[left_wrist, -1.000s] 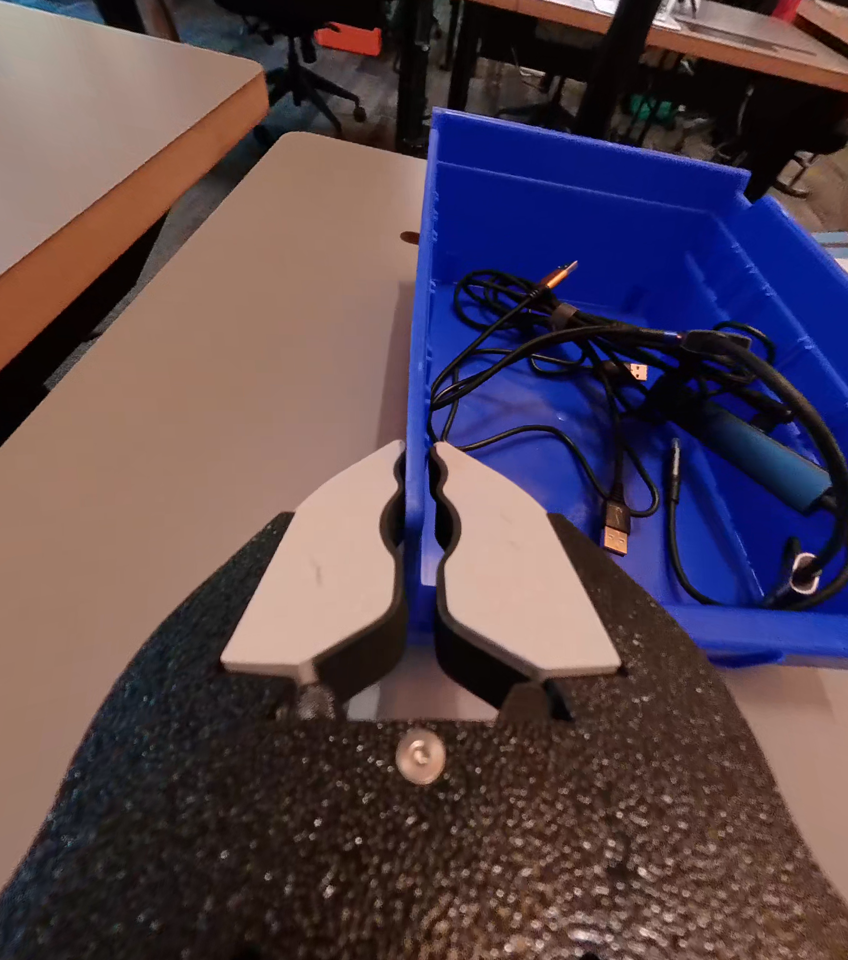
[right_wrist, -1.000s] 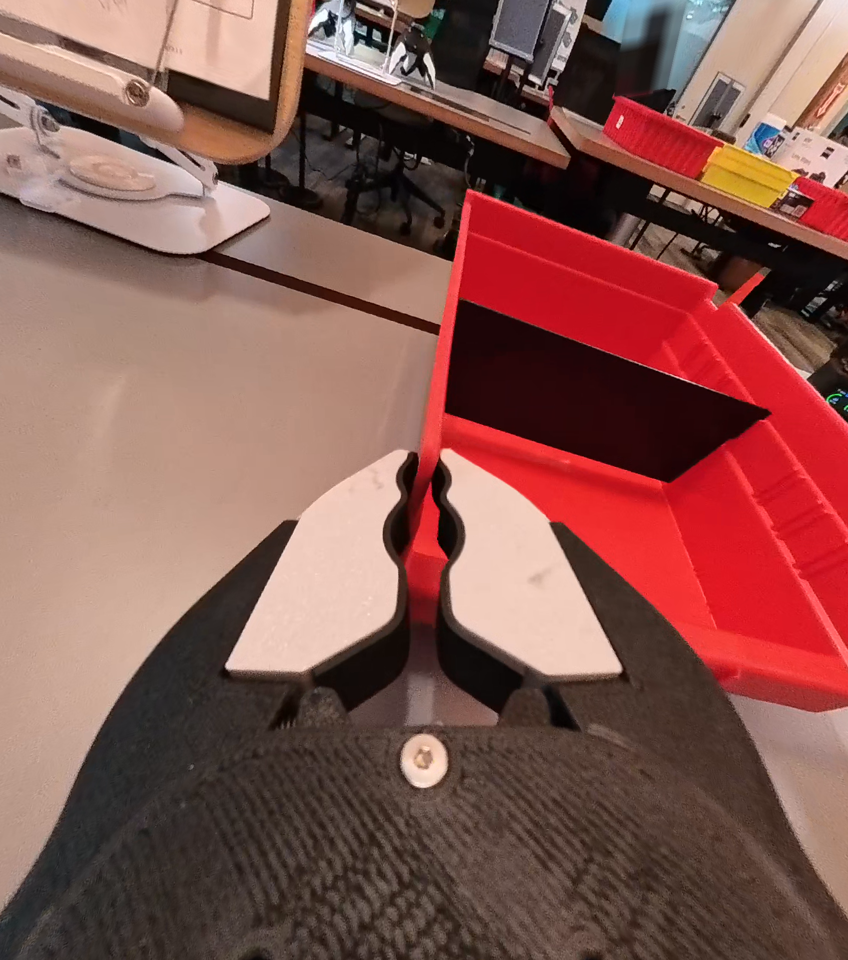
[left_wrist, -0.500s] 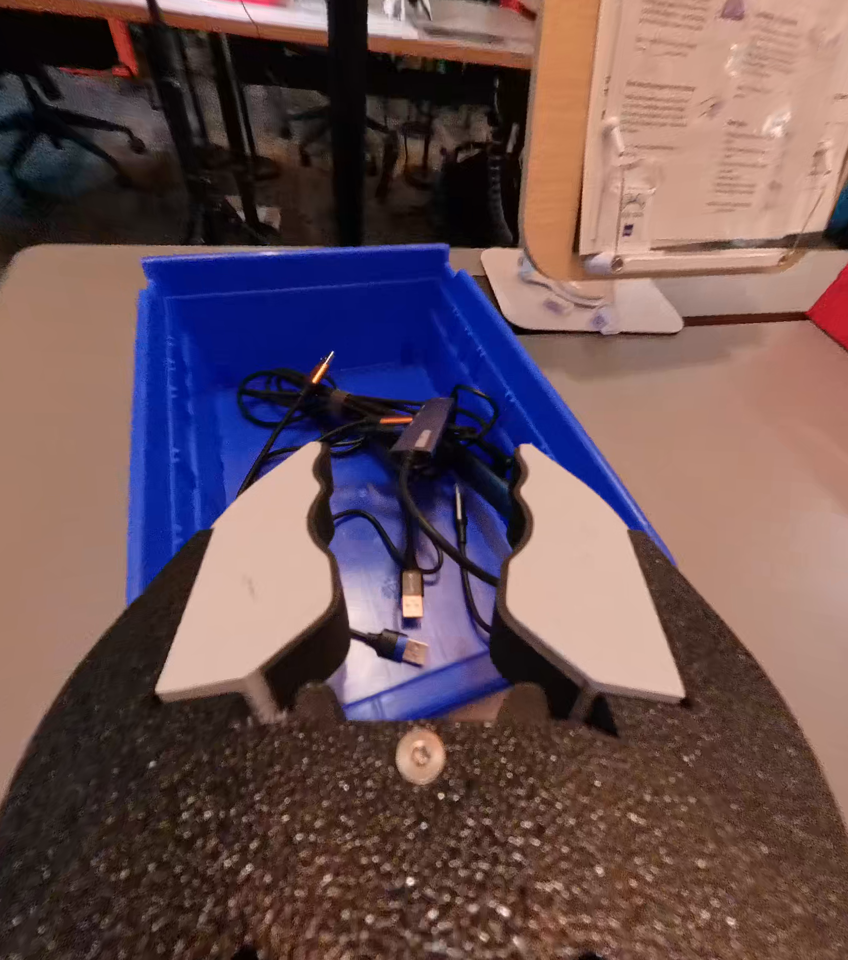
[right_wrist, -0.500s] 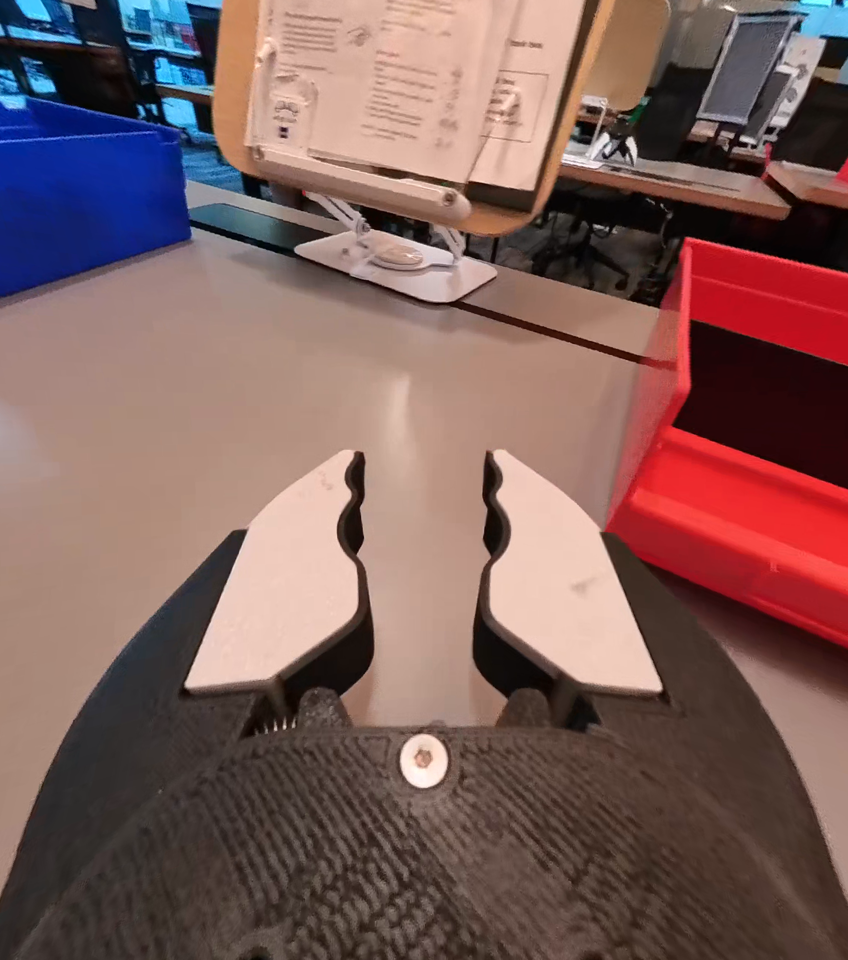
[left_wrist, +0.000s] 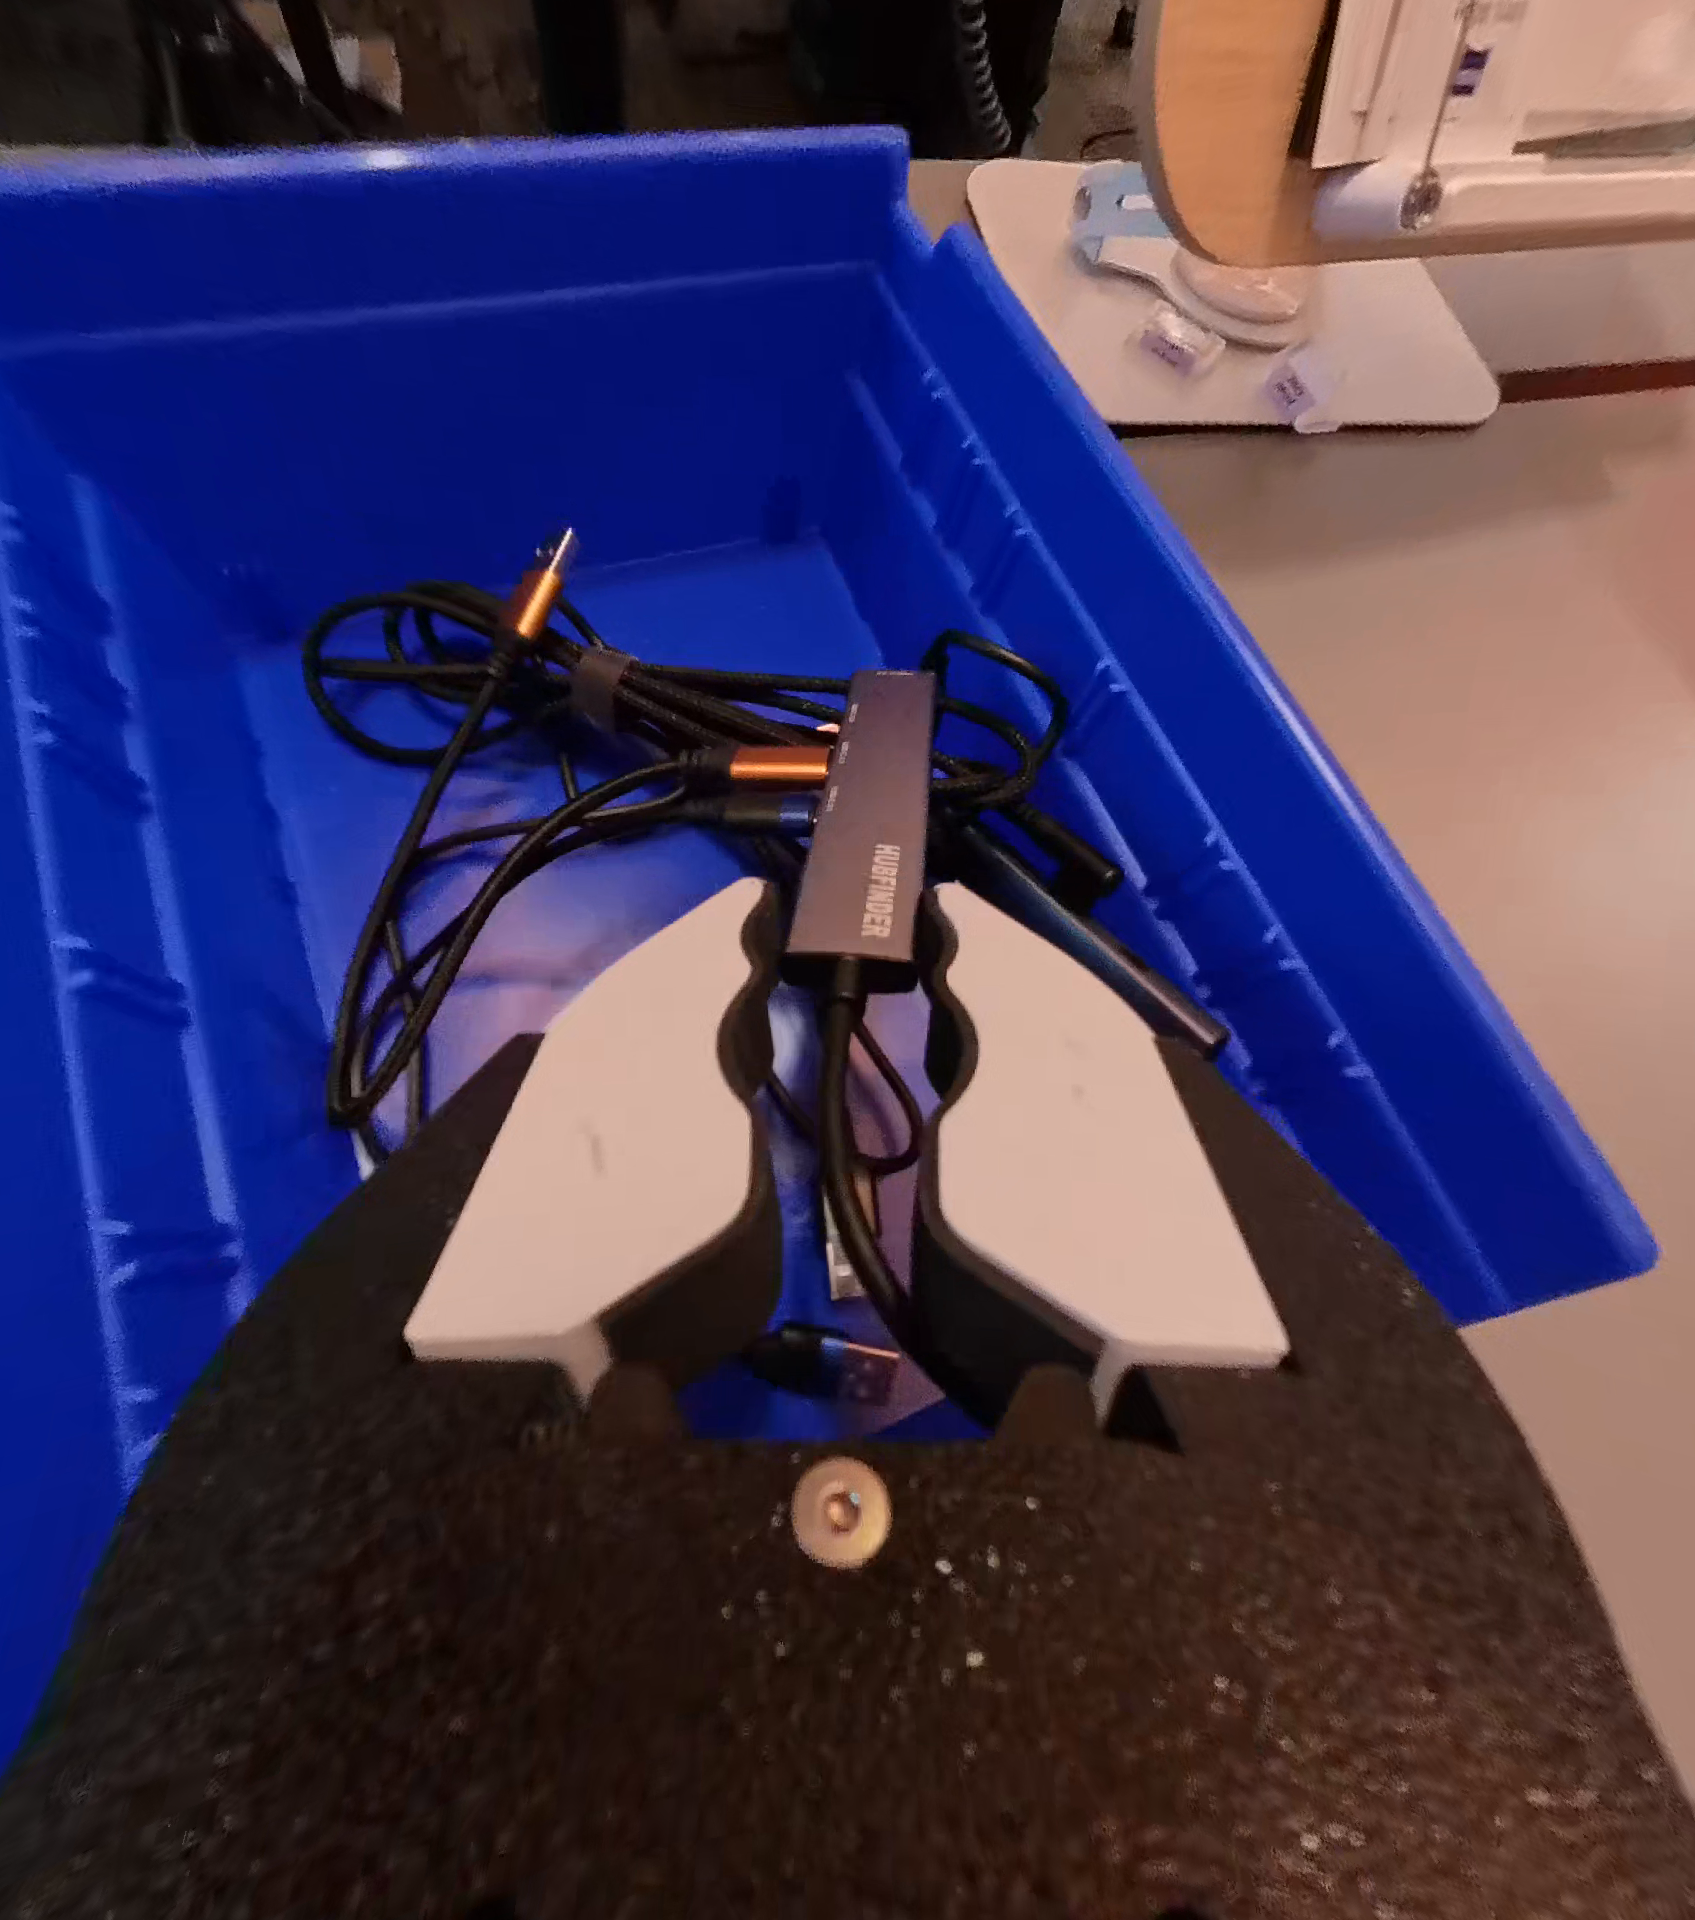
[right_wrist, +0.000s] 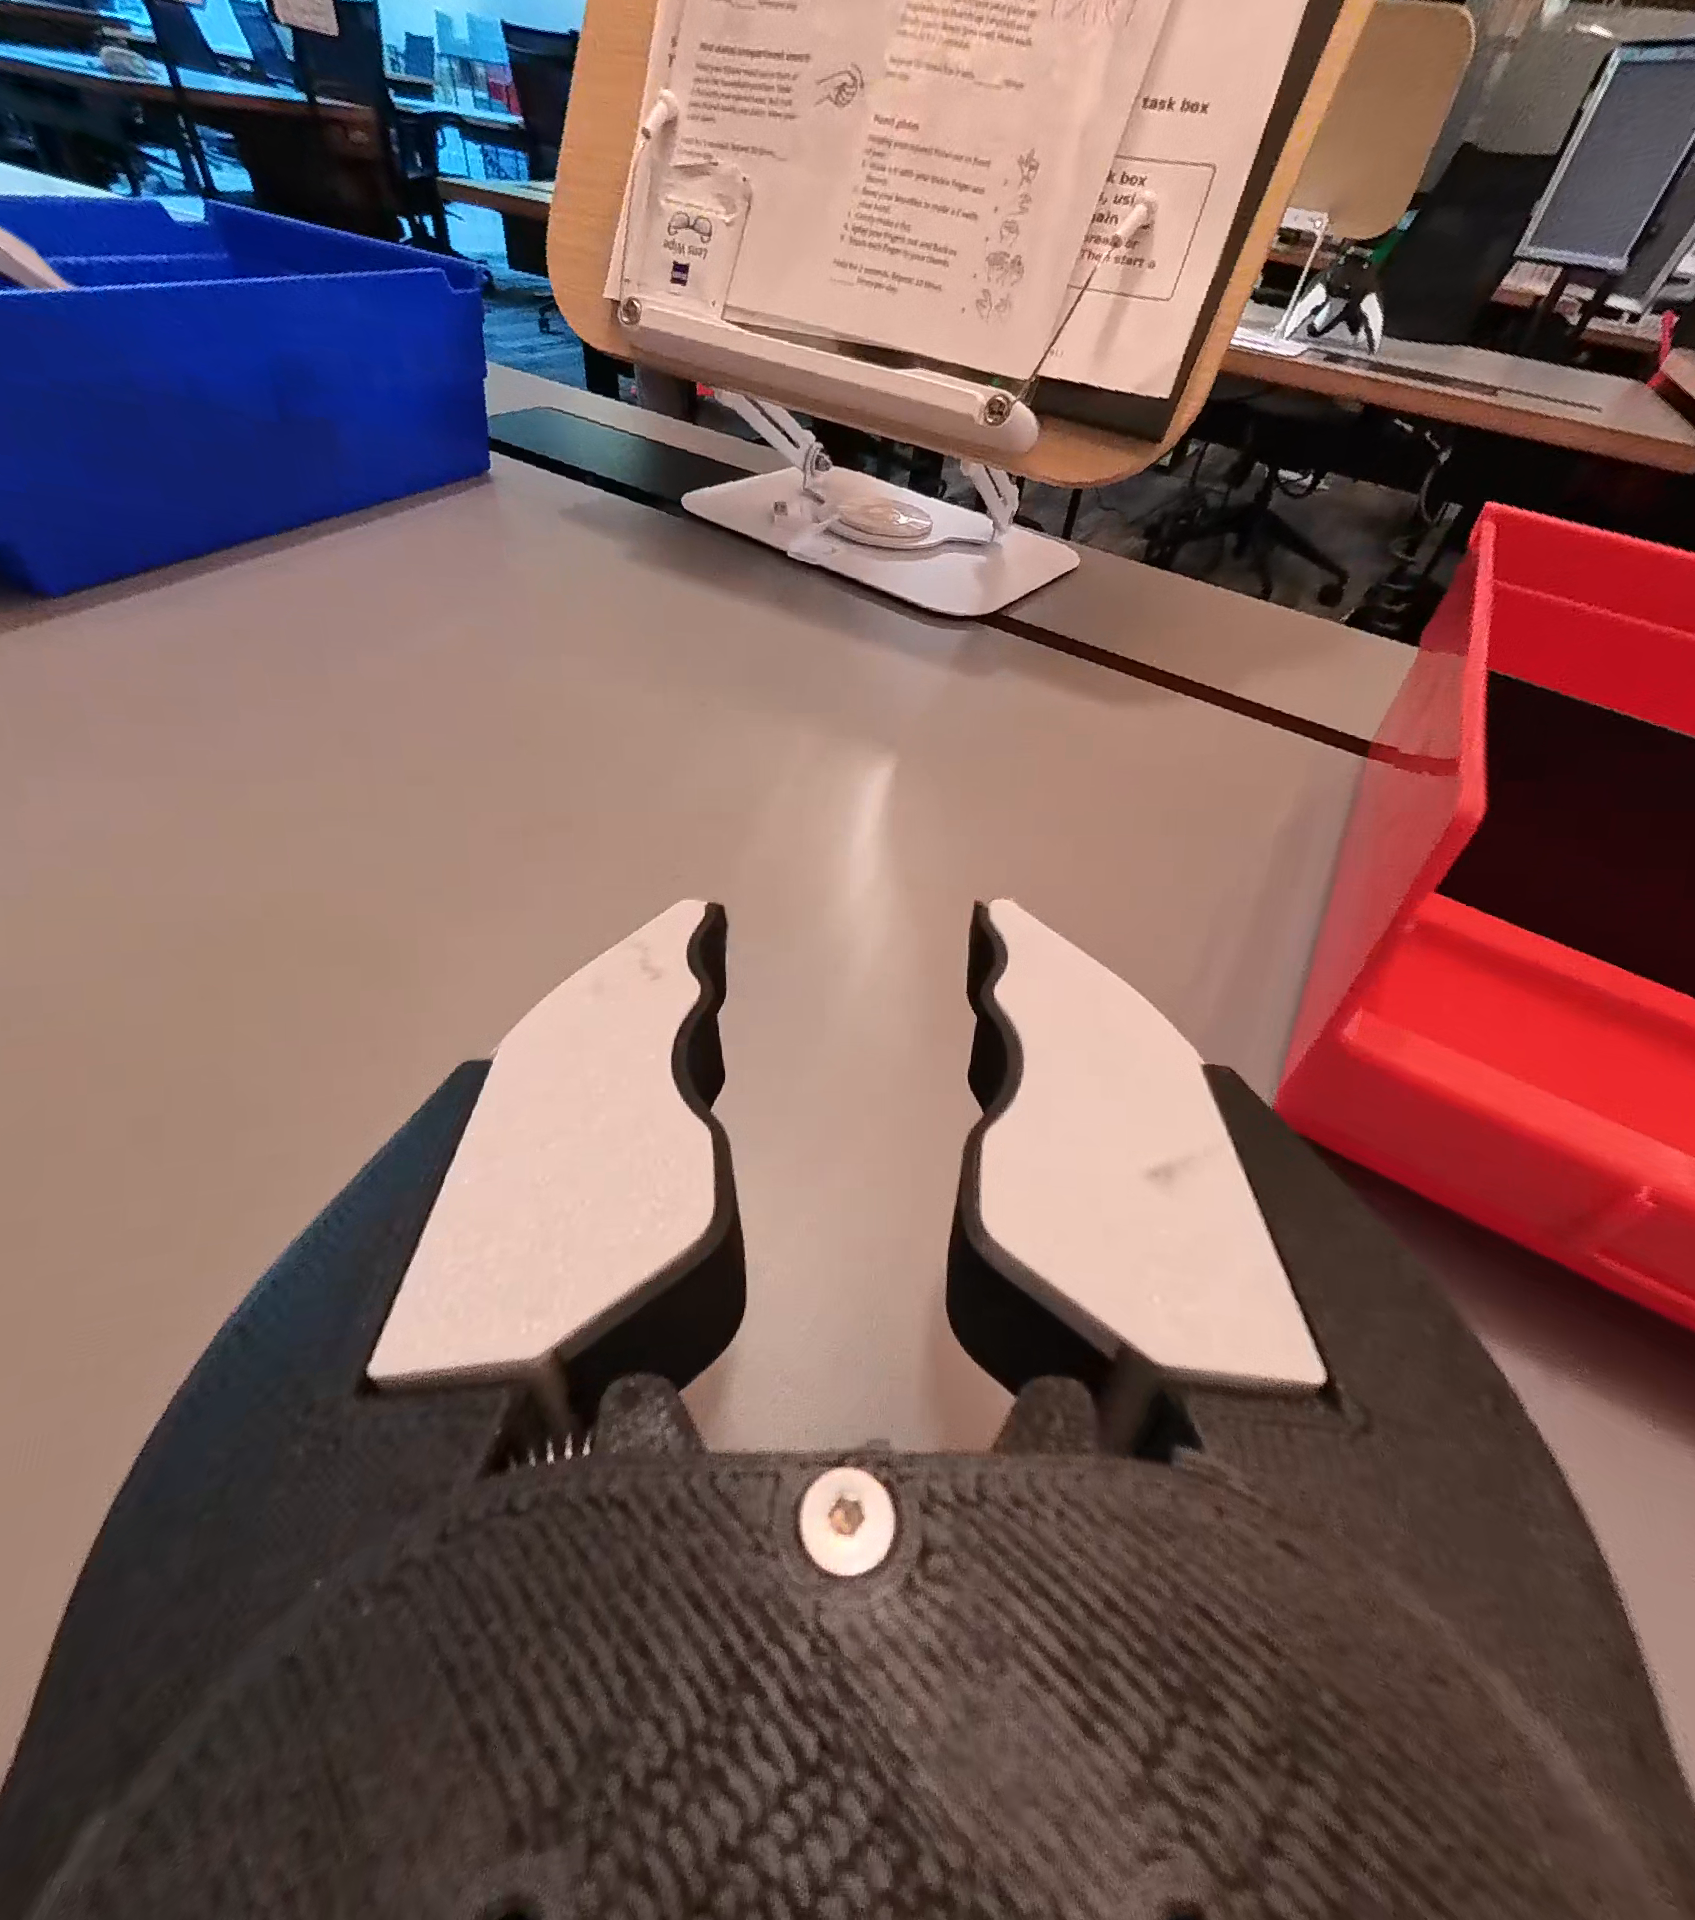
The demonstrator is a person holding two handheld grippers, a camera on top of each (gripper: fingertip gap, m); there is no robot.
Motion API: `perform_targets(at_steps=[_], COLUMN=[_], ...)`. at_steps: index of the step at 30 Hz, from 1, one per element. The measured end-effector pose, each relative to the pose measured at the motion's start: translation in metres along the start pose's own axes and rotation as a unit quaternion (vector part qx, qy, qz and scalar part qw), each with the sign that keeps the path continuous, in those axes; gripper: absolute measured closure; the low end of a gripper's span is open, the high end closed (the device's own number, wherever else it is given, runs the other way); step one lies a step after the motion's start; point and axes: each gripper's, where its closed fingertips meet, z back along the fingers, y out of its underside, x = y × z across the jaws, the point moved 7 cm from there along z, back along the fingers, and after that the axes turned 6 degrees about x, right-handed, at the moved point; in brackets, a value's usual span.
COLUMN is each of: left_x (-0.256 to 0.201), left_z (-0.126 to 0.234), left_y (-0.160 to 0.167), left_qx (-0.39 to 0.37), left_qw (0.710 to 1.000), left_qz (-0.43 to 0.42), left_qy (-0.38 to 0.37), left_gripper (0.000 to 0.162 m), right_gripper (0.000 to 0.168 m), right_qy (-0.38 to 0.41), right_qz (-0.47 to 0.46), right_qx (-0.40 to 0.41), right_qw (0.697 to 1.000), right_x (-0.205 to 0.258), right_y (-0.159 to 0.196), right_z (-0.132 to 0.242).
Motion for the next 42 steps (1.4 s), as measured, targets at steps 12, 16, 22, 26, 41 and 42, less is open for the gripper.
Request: perform_targets(at_steps=[12,16,22,26,41,42], left_x=[-0.109,-0.179,-0.276,-0.308,-0.355,-0.354], left_z=[0.088,0.13,0.167,0.144,0.073,0.072], left_y=[-0.046,-0.054,-0.037,-0.01,0.051,0.051], left_qx=[-0.134,-0.209,-0.228,-0.194,-0.188,-0.192], left_qw=[0.889,0.84,0.775,0.727,0.704,0.703], left_qz=[-0.404,-0.485,-0.551,-0.544,-0.502,-0.495], left_qy=[-0.169,-0.124,0.209,0.37,0.466,0.473], left_gripper=[0.137,0.137,0.137,0.137,0.137,0.137], right_gripper=[0.115,0.113,0.107,0.104,0.136,0.133], right_qy=[-0.034,-0.071,-0.221,-0.296,-0.332,-0.332], right_qz=[0.018,-0.006,0.01,0.017,0.066,0.075], right_qx=[0.015,-0.014,-0.172,-0.235,-0.196,-0.189], right_qw=[0.999,0.997,0.96,0.926,0.92,0.921], right_x=[0.006,0.013,0.04,0.059,0.08,0.078], right_y=[0.001,-0.006,-0.06,-0.079,-0.058,-0.055], right_z=[-0.003,0.002,0.042,0.064,0.066,0.067])
